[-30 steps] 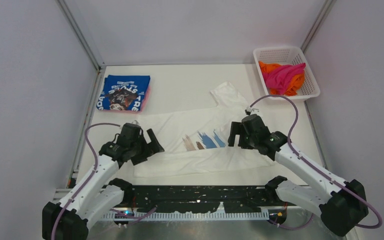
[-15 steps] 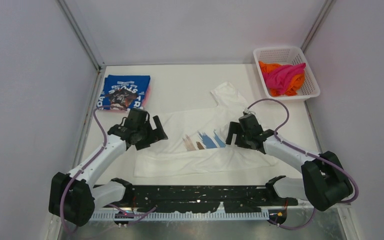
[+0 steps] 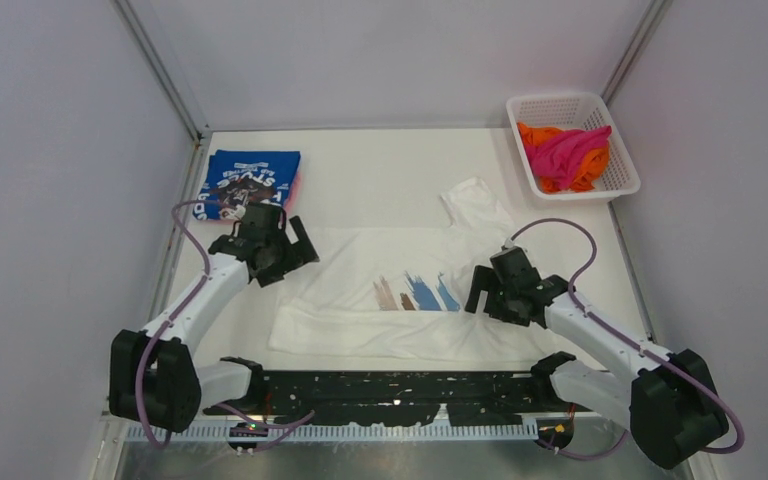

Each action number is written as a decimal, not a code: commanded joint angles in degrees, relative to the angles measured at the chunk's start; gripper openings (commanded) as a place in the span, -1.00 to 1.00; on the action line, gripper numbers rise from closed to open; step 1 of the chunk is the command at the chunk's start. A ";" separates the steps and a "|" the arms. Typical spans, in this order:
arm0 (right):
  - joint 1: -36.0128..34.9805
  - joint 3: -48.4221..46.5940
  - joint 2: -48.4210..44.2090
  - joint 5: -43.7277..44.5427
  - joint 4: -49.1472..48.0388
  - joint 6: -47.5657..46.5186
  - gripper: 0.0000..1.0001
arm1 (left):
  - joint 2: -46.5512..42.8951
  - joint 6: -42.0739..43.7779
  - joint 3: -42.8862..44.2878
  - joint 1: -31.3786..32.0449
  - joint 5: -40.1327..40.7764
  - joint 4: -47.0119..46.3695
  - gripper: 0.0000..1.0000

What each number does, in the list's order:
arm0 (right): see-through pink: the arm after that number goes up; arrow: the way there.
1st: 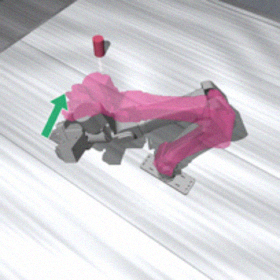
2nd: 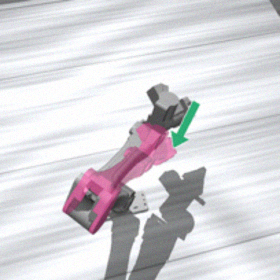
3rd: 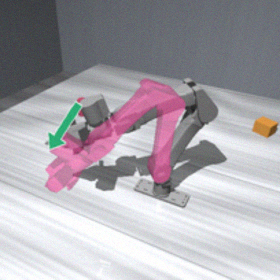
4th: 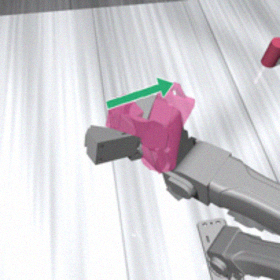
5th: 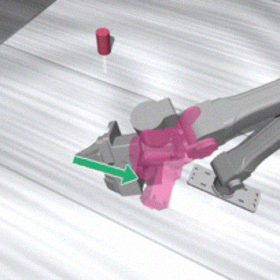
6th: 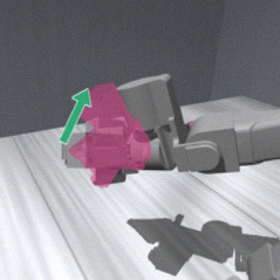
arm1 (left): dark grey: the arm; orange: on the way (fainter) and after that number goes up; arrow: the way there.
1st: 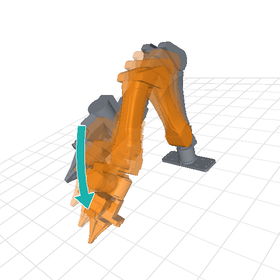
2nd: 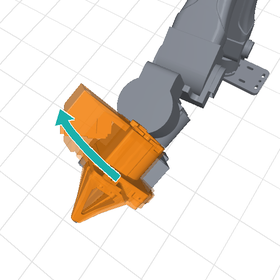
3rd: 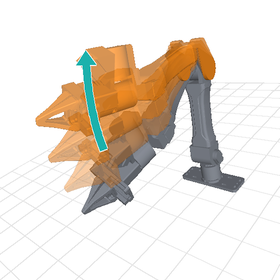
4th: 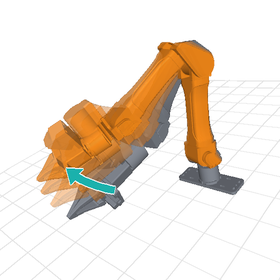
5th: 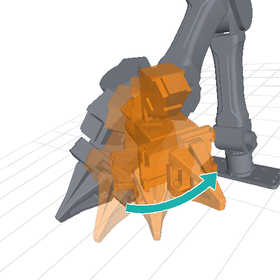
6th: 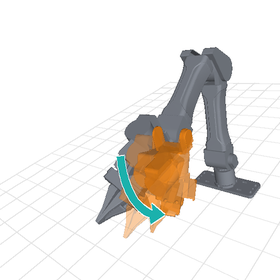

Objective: Fold and stack the t-shirts
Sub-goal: Fold the flattened tshirt in 1/3 of the way, then grab the side of the flattened tshirt furthest away from the robot with both arms

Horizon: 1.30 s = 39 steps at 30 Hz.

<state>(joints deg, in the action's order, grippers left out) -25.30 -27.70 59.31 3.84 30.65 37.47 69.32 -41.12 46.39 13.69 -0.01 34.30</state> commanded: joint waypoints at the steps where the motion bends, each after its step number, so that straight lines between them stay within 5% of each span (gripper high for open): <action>1: -0.02 -0.68 -2.64 1.11 3.80 -1.04 0.91 | 2.03 1.79 4.07 -1.97 2.97 -1.52 0.99; 9: 0.02 -8.77 -7.55 -0.21 -6.44 -7.32 0.91 | 12.85 2.54 12.83 -4.81 11.82 -1.92 0.91; 22: 0.00 -9.08 -9.40 1.23 -11.09 -10.75 0.91 | 33.41 4.12 22.88 -5.24 11.69 -14.28 0.77; 39: 0.12 -11.25 -10.06 3.87 -10.64 -15.42 0.91 | 33.88 1.63 21.77 -3.82 13.44 -17.64 0.85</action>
<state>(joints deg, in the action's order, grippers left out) -25.28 -36.12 50.59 6.00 22.13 24.05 104.51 -38.54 67.33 9.17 11.03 18.17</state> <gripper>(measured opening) 0.954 0.921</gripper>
